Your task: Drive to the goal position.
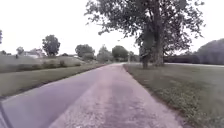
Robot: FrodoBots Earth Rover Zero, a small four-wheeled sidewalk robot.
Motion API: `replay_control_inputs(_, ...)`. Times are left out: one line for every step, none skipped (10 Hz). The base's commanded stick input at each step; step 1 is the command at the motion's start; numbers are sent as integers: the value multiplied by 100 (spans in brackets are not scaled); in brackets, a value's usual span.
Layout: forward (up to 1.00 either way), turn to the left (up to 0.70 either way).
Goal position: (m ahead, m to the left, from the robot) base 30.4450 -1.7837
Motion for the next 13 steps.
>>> replay_control_inputs(70, 0)
replay_control_inputs(70, 0)
replay_control_inputs(70, 0)
replay_control_inputs(70, 0)
replay_control_inputs(70, 0)
replay_control_inputs(70, 0)
replay_control_inputs(70, 0)
replay_control_inputs(70, 0)
replay_control_inputs(70, 0)
replay_control_inputs(70, 0)
replay_control_inputs(70, 0)
replay_control_inputs(70, 0)
replay_control_inputs(70, 0)
